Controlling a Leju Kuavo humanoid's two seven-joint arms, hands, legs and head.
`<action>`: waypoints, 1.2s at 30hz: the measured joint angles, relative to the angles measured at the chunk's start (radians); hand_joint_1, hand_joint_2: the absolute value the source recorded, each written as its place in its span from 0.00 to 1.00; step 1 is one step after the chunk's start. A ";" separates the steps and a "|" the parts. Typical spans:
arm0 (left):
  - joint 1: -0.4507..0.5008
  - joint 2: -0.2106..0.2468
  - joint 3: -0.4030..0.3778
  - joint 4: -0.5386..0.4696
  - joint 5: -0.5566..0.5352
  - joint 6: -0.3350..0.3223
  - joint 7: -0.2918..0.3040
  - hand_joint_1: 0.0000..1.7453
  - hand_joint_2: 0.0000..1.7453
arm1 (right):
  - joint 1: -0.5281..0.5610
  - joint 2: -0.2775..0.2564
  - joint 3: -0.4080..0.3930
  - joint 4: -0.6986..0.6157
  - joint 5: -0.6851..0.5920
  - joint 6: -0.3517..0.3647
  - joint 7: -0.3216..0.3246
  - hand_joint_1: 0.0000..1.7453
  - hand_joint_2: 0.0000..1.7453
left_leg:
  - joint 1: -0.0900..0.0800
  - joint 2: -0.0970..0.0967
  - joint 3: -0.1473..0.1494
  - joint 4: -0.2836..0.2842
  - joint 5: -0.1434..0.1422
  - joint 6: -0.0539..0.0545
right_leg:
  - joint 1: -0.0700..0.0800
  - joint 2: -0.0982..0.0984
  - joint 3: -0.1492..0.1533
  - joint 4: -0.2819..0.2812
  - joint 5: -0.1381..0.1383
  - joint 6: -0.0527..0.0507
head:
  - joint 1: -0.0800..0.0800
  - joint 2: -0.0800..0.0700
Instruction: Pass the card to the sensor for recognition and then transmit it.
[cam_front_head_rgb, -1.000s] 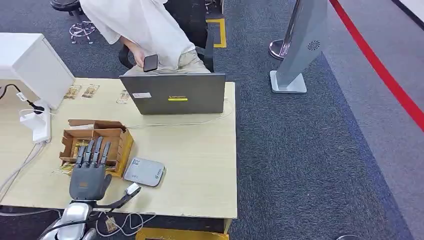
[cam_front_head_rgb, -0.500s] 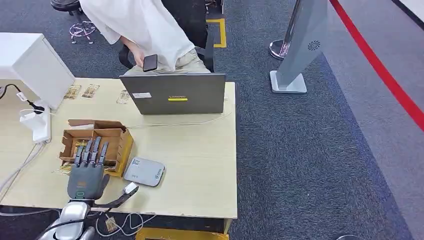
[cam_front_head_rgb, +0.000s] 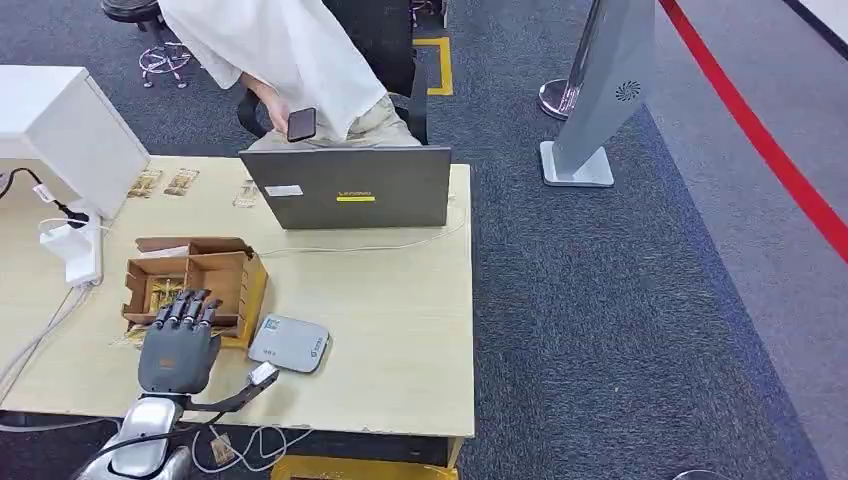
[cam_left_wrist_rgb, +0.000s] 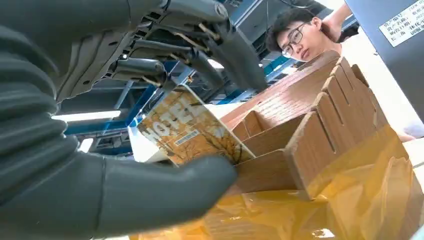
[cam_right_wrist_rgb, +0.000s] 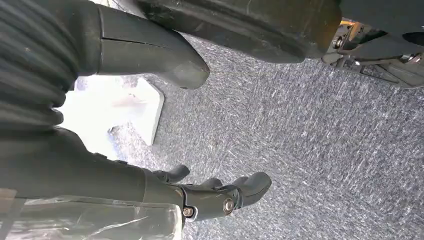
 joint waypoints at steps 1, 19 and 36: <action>0.000 -0.002 0.002 0.000 0.002 0.000 -0.003 1.00 1.00 | 0.000 0.000 0.000 0.000 0.000 0.000 0.000 0.00 1.00 | 0.000 0.000 0.000 0.000 0.000 0.000 | 0.000 0.000 0.000 0.000 0.000 0.000 | 0.000 0.000; 0.000 -0.023 0.048 0.005 0.020 0.020 -0.050 1.00 1.00 | 0.000 0.000 0.000 0.000 0.003 0.000 -0.003 0.00 1.00 | 0.000 0.000 0.000 0.000 0.000 0.000 | 0.000 0.000 0.000 0.000 0.000 0.000 | 0.000 0.000; 0.163 -0.039 -0.155 -0.584 0.057 -0.168 -0.052 1.00 1.00 | 0.008 0.009 -0.037 0.000 -0.066 -0.037 0.005 0.00 1.00 | 0.000 0.000 -0.001 0.000 0.000 0.000 | 0.000 0.000 -0.001 0.000 0.000 0.000 | 0.000 0.000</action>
